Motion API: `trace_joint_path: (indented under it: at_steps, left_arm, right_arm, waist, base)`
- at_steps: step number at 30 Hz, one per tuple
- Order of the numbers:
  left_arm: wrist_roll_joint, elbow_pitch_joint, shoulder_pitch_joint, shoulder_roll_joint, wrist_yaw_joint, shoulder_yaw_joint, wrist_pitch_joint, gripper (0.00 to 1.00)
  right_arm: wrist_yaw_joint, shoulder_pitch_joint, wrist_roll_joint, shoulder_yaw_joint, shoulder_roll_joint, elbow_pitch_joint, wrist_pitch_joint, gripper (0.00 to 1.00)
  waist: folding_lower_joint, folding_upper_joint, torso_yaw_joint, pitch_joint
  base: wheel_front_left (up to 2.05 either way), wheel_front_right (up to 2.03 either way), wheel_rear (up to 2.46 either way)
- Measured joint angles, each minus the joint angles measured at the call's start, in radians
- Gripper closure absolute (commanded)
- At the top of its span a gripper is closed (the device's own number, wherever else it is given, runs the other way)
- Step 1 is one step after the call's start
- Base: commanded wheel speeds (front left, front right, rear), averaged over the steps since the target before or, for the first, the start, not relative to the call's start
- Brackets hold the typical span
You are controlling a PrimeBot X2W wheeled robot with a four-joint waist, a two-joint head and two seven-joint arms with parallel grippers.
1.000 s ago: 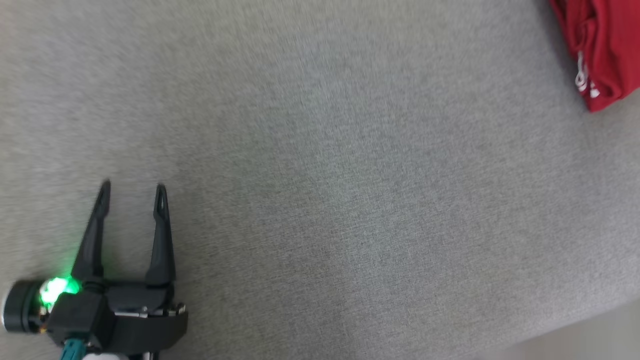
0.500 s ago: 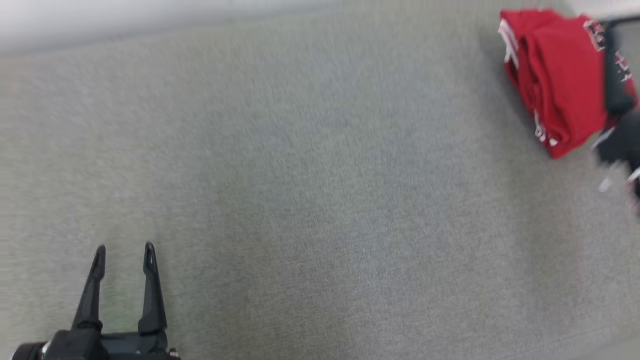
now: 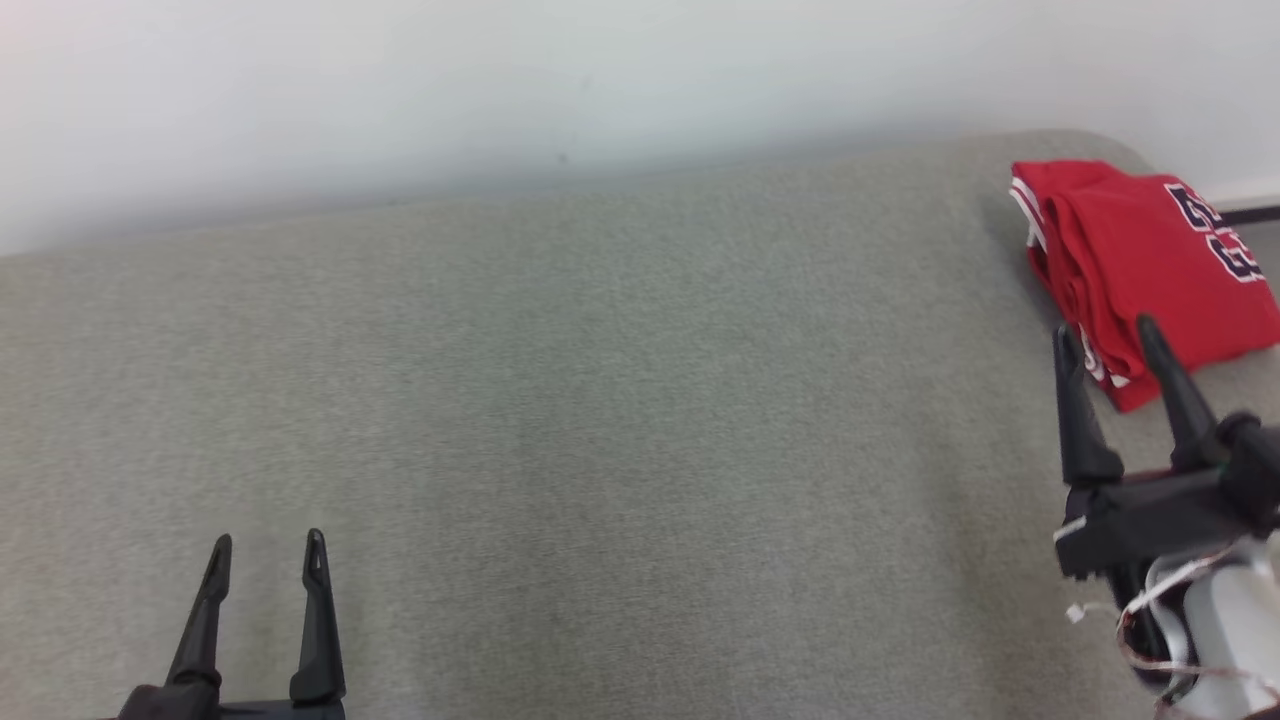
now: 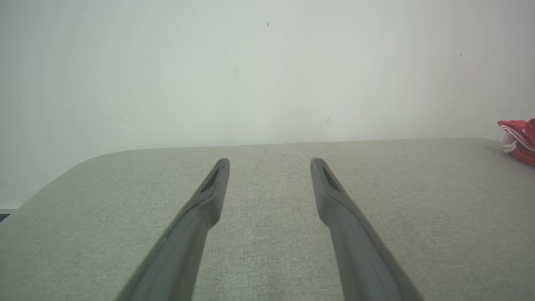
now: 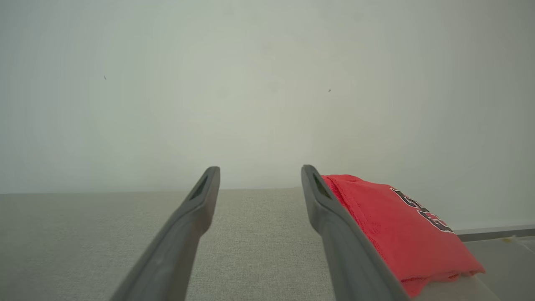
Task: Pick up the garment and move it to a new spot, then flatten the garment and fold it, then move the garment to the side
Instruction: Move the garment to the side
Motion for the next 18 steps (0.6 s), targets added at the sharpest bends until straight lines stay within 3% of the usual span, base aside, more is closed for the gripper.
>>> trace_joint_path:
  at_steps: [18]
  left_arm:
    - [0.001,0.089,-0.004,-0.009,-0.008,0.006,0.0,0.0]
  right_arm:
    - [0.0,0.293,-0.052,-0.072,0.174,-0.135,0.0,0.0]
  waist:
    - [0.0001,0.0,0.107,-0.087]
  base:
    - [0.0,0.0,0.0]
